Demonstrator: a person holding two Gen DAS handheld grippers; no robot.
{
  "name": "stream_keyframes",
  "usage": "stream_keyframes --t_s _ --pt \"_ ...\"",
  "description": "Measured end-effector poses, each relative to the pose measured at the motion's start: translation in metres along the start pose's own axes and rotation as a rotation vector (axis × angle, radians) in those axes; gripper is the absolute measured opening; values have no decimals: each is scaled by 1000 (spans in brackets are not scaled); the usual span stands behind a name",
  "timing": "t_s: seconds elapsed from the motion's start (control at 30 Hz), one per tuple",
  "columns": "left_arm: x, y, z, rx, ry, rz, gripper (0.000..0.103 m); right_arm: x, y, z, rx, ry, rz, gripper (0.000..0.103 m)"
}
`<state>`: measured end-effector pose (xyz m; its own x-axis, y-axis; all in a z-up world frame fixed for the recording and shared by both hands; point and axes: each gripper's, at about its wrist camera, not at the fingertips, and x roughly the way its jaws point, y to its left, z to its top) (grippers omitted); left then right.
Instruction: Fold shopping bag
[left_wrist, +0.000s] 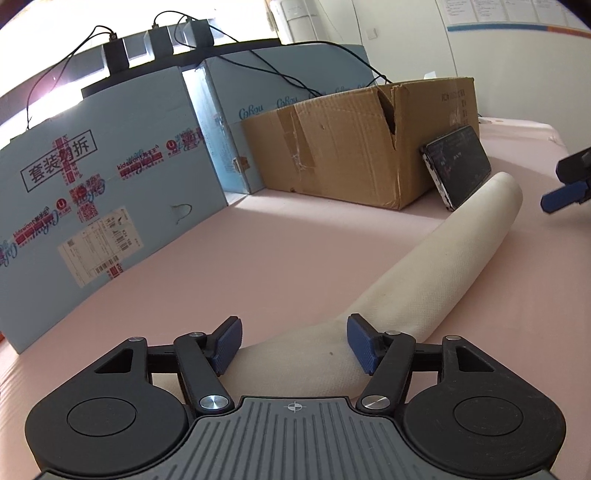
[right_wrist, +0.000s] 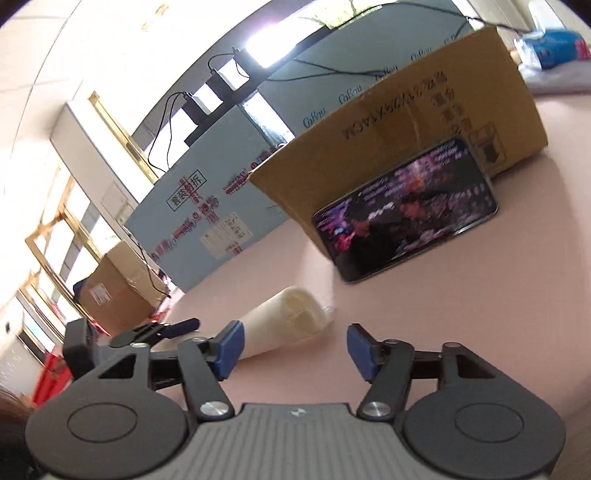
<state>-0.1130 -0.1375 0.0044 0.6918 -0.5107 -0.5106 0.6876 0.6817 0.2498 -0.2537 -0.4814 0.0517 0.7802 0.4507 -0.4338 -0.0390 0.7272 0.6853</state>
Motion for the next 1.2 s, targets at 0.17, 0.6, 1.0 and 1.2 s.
stream_keyframes --t_s 0.17,0.6,1.0,1.2 --pt "0 3 0 -19 3 -4 67 58 28 -5 34 74 16 75" --pt "1 8 -1 -46 3 -3 74 138 112 -32 -226 -60 -367 47" --pt "-22 -6 -6 32 -58 -170 23 164 144 -49 -543 -53 -486 33" --pt "-12 -2 -7 -5 -9 -214 23 154 159 -44 -645 -83 -282 20"
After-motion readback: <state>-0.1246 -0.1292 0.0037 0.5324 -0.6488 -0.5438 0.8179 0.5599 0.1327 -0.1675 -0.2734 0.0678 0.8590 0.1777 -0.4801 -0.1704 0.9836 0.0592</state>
